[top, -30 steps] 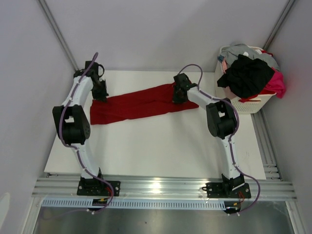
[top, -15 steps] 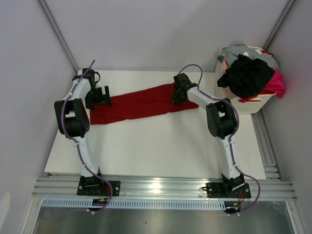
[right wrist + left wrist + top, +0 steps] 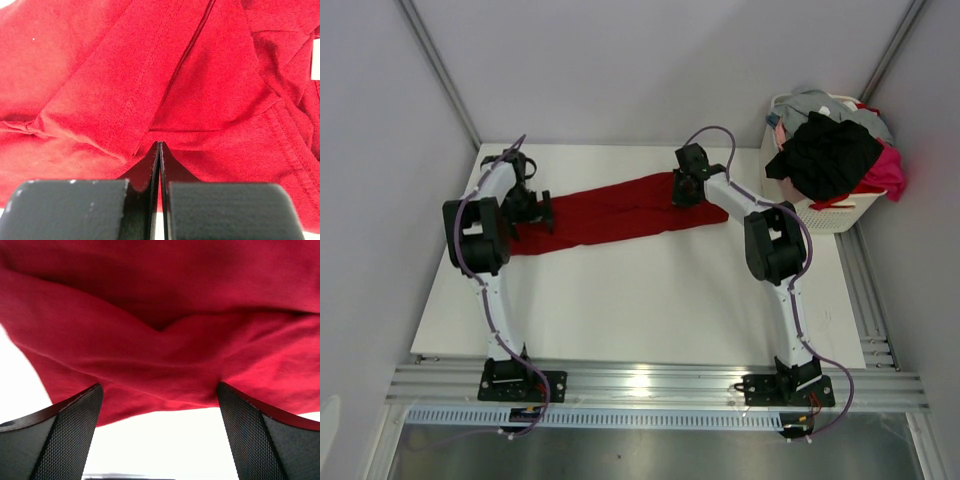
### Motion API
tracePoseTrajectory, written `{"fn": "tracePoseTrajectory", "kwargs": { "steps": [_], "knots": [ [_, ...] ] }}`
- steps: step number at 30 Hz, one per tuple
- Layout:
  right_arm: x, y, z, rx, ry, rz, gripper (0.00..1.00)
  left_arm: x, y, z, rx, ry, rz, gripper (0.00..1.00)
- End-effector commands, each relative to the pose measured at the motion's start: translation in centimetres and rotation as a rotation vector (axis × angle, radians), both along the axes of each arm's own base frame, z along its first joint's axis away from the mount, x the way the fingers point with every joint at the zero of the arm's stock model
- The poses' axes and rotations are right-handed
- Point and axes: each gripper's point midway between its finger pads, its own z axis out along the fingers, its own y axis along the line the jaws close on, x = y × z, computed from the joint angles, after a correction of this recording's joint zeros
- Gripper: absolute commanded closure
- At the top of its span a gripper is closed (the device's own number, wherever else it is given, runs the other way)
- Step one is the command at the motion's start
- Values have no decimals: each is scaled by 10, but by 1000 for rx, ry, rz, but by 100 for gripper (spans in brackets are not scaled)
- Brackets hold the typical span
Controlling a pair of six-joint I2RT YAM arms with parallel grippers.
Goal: Fold and stack the t-shirts
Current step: Rotate the tshirt 90 degrees
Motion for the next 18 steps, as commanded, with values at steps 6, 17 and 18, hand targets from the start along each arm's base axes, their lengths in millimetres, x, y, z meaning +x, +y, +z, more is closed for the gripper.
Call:
{"fn": "tracePoseTrajectory", "kwargs": {
  "steps": [6, 17, 18],
  "knots": [
    [3, 4, 15, 33, -9, 2, 100, -10, -44, -11, -54, 133, -41, 1],
    [-9, 0, 49, 88, -50, 7, 98, -38, -75, -12, -83, 193, -88, 1],
    [-9, -2, 51, 88, -56, 7, 97, -47, -76, -15, -49, 209, -84, 1]
  ]
}}
